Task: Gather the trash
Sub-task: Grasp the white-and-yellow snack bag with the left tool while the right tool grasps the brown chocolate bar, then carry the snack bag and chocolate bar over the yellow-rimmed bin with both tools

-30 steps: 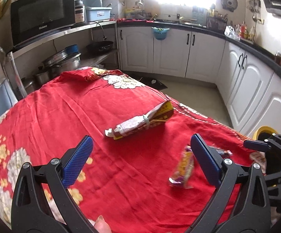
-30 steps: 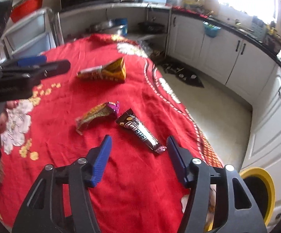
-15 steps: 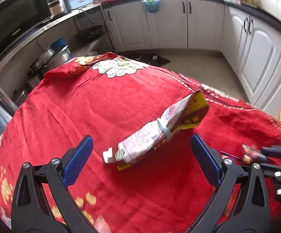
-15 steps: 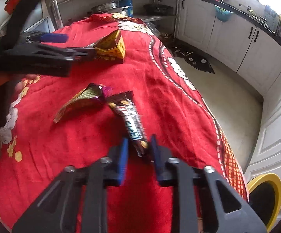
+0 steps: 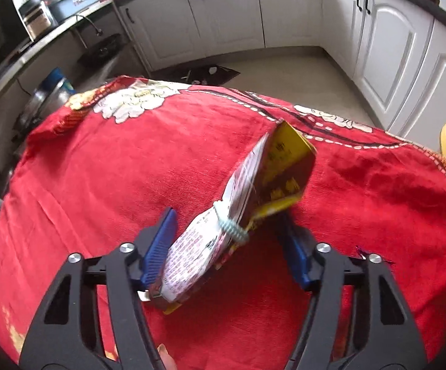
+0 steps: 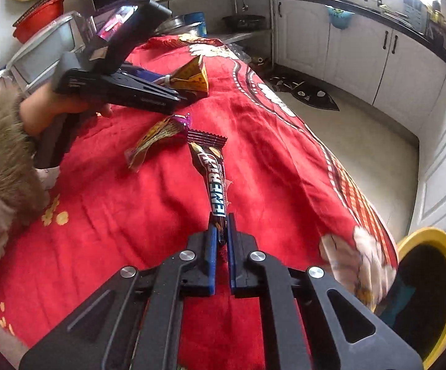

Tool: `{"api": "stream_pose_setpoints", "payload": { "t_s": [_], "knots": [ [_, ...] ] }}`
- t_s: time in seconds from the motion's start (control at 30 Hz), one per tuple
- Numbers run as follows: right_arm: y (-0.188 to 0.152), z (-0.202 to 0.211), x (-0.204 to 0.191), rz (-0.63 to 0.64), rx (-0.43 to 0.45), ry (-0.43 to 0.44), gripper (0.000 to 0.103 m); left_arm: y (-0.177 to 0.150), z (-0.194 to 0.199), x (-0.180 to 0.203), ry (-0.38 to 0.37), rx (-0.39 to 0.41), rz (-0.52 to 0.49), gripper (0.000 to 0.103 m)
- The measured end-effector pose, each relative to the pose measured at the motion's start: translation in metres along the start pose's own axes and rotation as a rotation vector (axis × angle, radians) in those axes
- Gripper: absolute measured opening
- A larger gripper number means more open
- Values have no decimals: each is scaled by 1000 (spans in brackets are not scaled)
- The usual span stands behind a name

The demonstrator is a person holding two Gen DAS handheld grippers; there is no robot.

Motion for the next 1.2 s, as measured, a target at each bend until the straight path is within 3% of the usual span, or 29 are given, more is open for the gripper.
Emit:
{"api": "stream_pose_setpoints", "payload": {
  "t_s": [0.2,0.9,1.2],
  "knots": [
    [-3,22,-2,-38,43,-3,6,-11,9,-1,-13,7,46,30],
    [-5,61,-17,-57,114,15,6,-69,91,4,-42,107,301,22],
    [-7,79,-16,-73,150,11,6,-56,140,30,-95,206,305,22]
  ]
}}
Point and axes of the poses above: each gripper's, at about its wrist camera, not at the fingertips, and z roughly against the way its jaws point, x to its right, y to its top, the point moved 8 cm from there along -z, roughly the way its jaws point, and after that the axes turned 7 degrees about x, right-handed, at the moved point
